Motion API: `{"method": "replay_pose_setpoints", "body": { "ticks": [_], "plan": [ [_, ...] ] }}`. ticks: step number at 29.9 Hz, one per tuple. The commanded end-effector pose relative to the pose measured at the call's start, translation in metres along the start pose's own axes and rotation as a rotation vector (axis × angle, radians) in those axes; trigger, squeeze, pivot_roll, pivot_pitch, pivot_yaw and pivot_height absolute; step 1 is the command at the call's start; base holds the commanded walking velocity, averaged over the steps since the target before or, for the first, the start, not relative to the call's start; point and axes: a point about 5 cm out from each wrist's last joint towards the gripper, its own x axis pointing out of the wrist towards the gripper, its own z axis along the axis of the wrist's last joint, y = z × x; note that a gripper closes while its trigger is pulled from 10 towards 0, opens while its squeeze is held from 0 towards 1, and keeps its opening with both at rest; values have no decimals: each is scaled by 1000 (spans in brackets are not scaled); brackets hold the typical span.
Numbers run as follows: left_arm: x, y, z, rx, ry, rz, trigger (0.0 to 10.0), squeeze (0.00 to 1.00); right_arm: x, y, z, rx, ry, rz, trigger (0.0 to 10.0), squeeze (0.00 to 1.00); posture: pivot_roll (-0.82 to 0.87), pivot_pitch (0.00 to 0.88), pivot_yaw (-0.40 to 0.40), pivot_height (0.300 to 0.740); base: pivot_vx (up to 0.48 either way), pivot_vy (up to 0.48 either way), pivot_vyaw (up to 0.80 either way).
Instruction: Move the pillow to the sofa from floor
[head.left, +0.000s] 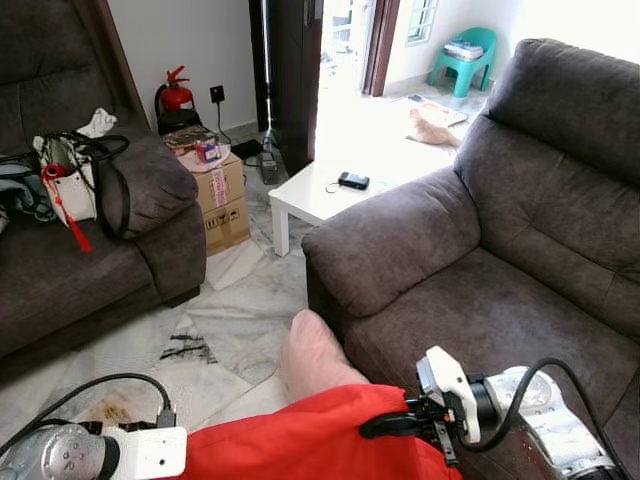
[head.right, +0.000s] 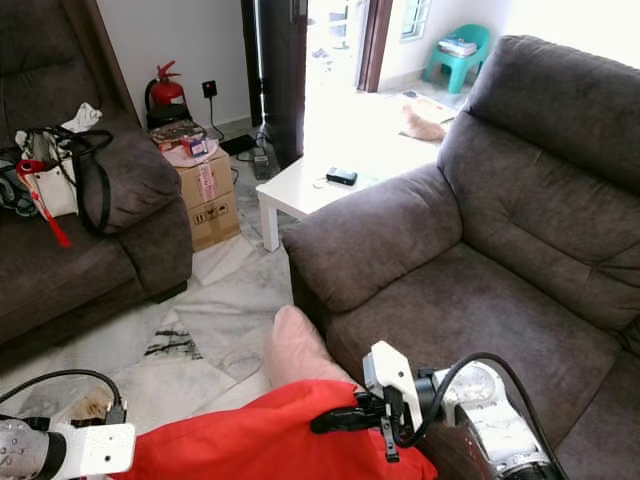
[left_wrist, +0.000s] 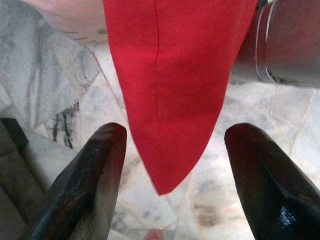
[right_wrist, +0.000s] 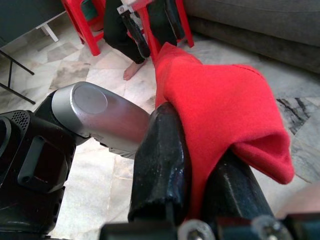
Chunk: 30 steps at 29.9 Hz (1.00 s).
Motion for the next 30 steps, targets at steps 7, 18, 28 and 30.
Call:
{"method": "replay_pose_setpoints", "body": {
  "ticks": [7,18,28,30],
  "plan": [
    [10,-5,-8,-58,-17,44,10000,0,-5,-5,19,-75,-73,-18,10000,0,48,0,-56,740,0,0,0],
    [15,-4,-21,-49,31,87,10000,0,-6,-4,19,-73,-73,-23,10000,0,46,0,-60,740,0,0,0],
    [29,3,-20,-110,-37,145,10000,0,-7,-4,19,-72,-67,-21,10000,0,38,0,-66,740,0,0,0],
    [32,4,-18,-110,-54,144,10000,0,-7,-4,18,-71,-65,-21,10000,0,37,0,-68,740,0,0,0]
  ]
}}
